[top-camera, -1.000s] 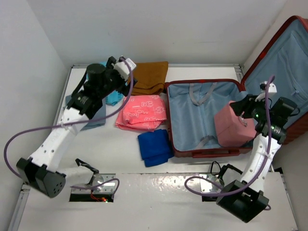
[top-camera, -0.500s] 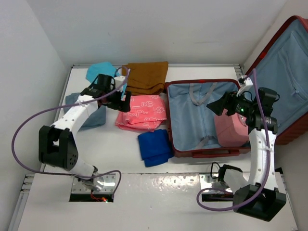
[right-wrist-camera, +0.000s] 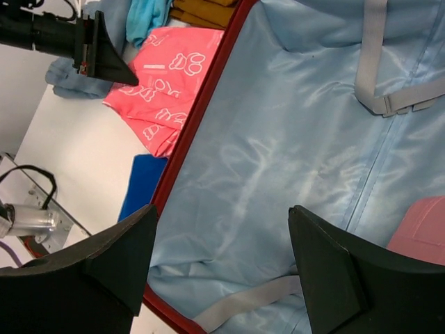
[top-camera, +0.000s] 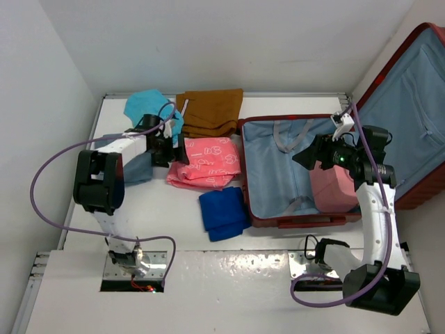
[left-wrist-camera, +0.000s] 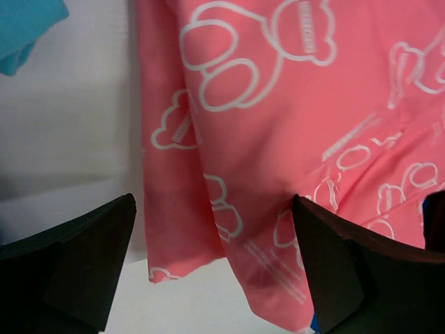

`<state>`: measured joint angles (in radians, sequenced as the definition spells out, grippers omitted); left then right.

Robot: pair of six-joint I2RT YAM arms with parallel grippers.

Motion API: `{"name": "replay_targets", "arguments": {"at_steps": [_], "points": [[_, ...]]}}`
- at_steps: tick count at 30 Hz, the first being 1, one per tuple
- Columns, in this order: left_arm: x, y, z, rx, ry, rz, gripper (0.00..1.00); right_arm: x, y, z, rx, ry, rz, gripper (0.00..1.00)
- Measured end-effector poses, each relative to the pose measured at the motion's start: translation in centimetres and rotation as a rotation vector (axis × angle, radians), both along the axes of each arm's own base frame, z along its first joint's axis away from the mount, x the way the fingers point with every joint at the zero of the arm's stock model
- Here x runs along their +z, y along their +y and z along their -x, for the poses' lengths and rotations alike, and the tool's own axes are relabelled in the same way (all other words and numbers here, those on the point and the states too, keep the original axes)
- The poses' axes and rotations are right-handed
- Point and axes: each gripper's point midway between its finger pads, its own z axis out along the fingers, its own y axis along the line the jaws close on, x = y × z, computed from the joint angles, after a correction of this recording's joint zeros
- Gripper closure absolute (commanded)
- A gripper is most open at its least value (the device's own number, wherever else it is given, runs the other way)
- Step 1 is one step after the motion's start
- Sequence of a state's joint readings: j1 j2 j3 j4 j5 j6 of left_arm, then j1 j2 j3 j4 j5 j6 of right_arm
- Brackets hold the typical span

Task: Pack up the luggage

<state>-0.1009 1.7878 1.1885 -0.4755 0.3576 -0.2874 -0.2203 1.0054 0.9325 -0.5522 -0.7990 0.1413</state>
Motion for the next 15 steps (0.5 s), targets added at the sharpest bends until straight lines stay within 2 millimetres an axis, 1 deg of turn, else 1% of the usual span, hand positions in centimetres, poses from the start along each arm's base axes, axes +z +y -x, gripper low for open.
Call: {"name": "replay_targets", "arguments": {"at_steps": [2, 6, 9, 13, 15], "points": [[-0.8, 0.2, -0.1, 0.023, 0.022, 0.002, 0.0, -0.1, 0.0, 0.0, 0.001, 0.001, 0.011, 0.24], [-0.6, 0.3, -1.0, 0.058, 0.0, 0.022, 0.0, 0.1, 0.2, 0.0, 0.008, -0.003, 0.023, 0.24], [-0.8, -0.3, -1.6, 0.055, -0.006, 0.068, 0.0, 0.0, 0.3, 0.0, 0.008, 0.0, 0.032, 0.24], [-2.0, -1.6, -1.4, 0.03, 0.017, 0.142, 0.0, -0.1, 0.3, 0.0, 0.014, 0.005, 0.04, 0.24], [-1.8, -1.9, -1.6, 0.022, 0.012, 0.17, 0.0, -0.1, 0.4, 0.0, 0.016, 0.005, 0.044, 0.24]]}}
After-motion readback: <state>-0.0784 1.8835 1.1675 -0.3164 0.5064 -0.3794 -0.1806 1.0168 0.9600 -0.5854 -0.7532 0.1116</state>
